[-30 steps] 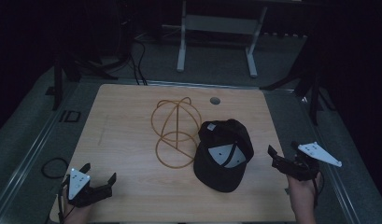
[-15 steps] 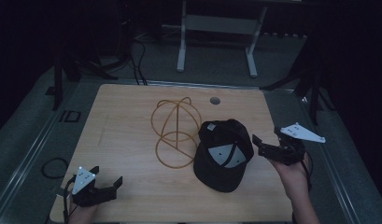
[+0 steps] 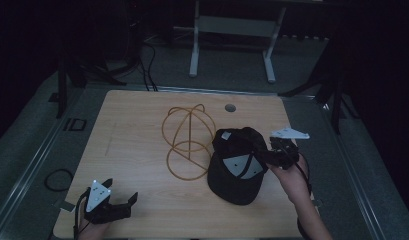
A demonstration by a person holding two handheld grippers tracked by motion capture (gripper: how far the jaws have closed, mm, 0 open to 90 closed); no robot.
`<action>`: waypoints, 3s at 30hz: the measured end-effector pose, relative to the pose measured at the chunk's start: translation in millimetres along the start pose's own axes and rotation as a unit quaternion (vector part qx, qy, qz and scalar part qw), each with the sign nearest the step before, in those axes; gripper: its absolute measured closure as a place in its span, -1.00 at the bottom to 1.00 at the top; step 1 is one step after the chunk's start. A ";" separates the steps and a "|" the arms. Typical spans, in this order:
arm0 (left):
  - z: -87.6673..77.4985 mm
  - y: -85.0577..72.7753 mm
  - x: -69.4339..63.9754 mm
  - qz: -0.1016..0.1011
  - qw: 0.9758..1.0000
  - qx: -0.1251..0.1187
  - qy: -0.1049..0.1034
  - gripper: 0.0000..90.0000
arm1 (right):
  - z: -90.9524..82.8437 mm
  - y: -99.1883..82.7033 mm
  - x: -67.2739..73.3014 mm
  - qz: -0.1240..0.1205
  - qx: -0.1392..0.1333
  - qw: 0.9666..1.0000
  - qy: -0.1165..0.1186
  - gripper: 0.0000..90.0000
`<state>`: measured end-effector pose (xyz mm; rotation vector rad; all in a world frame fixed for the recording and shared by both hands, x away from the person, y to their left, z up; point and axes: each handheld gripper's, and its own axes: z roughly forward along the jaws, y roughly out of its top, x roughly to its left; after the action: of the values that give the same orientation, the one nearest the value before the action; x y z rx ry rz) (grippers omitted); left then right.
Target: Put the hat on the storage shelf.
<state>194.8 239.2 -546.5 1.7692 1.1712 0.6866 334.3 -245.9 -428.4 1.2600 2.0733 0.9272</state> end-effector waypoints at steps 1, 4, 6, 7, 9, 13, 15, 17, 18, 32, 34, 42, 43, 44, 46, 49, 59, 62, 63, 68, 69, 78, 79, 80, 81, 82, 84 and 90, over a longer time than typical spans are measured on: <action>0.0 0.3 -0.7 0.001 1.000 0.000 -0.001 -0.95 | 3.7 -2.1 1.9 -0.006 0.005 1.000 -0.013 -0.08; -0.4 0.9 -2.4 0.001 1.000 -0.003 -0.003 -0.95 | 15.5 -10.2 5.9 -0.012 0.027 0.999 -0.020 0.03; -0.2 1.1 -3.2 0.003 1.000 -0.003 -0.004 -0.95 | 23.6 -16.0 6.7 -0.012 0.042 0.999 -0.020 0.25; 0.0 1.2 -3.7 0.005 1.000 -0.002 -0.003 -0.95 | 27.7 -18.8 7.0 -0.012 0.047 0.999 -0.024 0.38; 0.2 1.3 -4.0 0.004 1.000 -0.002 -0.006 -0.95 | 34.0 -24.1 6.5 -0.011 0.056 0.998 -0.032 0.68; 0.8 1.4 -4.2 0.002 1.000 0.002 -0.007 -0.95 | 35.2 -27.9 2.0 0.007 0.050 0.998 -0.044 0.97; 1.1 1.4 -4.0 0.002 1.000 0.003 -0.009 -0.95 | 34.5 -27.5 1.1 0.010 0.045 0.998 -0.049 0.97; 1.6 1.5 -4.3 0.001 1.000 0.003 -0.008 -0.95 | 33.6 -26.1 0.8 0.013 0.040 0.998 -0.047 0.97; 1.8 1.6 -4.5 0.002 1.000 0.004 -0.010 -0.95 | 33.0 -25.0 0.9 0.016 0.039 0.998 -0.045 0.97; 4.2 8.3 -13.9 -0.003 0.999 0.001 -0.037 -0.95 | 0.1 -4.1 -6.5 0.046 -0.028 0.998 -0.012 0.98; 4.8 11.8 -18.0 0.000 0.999 0.000 -0.041 -0.95 | -8.0 -1.3 -6.2 0.047 -0.040 0.998 -0.011 0.98; 7.9 34.8 -39.3 0.016 0.997 -0.024 -0.067 -0.95 | -37.3 11.8 -7.3 0.046 -0.077 0.996 -0.008 0.98; 9.5 38.3 -43.7 0.022 0.997 -0.026 -0.073 -0.95 | -40.4 12.9 -7.4 0.045 -0.081 0.996 -0.011 0.98; 10.5 40.2 -46.7 0.025 0.997 -0.028 -0.074 -0.95 | -44.0 14.1 -7.8 0.045 -0.086 0.995 -0.012 0.98; 14.8 45.5 -55.7 0.042 0.996 -0.031 -0.078 -0.95 | -49.3 15.6 -8.9 0.045 -0.093 0.995 -0.012 0.98; 20.8 51.1 -66.3 0.059 0.994 -0.031 -0.082 -0.95 | -56.5 16.9 -10.0 0.048 -0.103 0.994 -0.009 0.98; 44.6 69.5 -101.7 0.083 0.989 -0.033 -0.121 -0.93 | -70.9 14.2 -4.3 0.041 -0.120 0.992 0.008 0.98; 50.2 76.2 -111.3 0.091 0.986 -0.035 -0.131 -0.93 | -70.8 11.1 -1.3 0.041 -0.119 0.992 0.016 0.98; 53.0 79.2 -115.8 0.095 0.985 -0.034 -0.138 -0.93 | -70.5 10.0 -0.2 0.041 -0.119 0.992 0.018 0.98; 61.6 91.8 -129.9 0.101 0.982 -0.035 -0.152 -0.90 | -69.5 4.7 6.6 0.038 -0.118 0.992 0.026 0.98; 63.5 95.8 -132.5 0.102 0.981 -0.036 -0.160 -0.90 | -69.4 3.8 8.1 0.037 -0.117 0.992 0.027 0.98; 74.5 126.9 -156.7 0.121 0.976 -0.046 -0.176 -0.84 | -69.4 0.7 23.5 0.019 -0.118 0.992 0.040 0.98; 75.8 129.7 -158.4 0.121 0.975 -0.048 -0.179 -0.84 | -69.6 0.9 25.1 0.016 -0.119 0.992 0.041 0.97; 76.8 132.3 -159.6 0.118 0.975 -0.051 -0.182 -0.82 | -70.0 1.0 26.5 0.014 -0.120 0.992 0.043 0.98; 77.7 134.7 -161.1 0.118 0.975 -0.054 -0.179 -0.77 | -70.5 1.2 28.1 0.013 -0.120 0.992 0.044 0.98; 78.5 137.0 -162.2 0.119 0.974 -0.055 -0.184 -0.76 | -70.7 1.4 29.6 0.011 -0.120 0.992 0.045 0.97; 79.6 141.3 -164.0 0.120 0.974 -0.056 -0.184 -0.70 | -71.8 1.9 32.4 0.007 -0.120 0.992 0.049 0.97; 80.4 151.1 -166.9 0.120 0.974 -0.065 -0.182 -0.52 | -77.0 2.7 39.1 0.001 -0.128 0.990 0.061 0.97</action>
<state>257.4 31.7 -445.8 1.8450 0.6593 0.5335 262.8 -231.1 -382.2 1.0939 1.9672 1.2543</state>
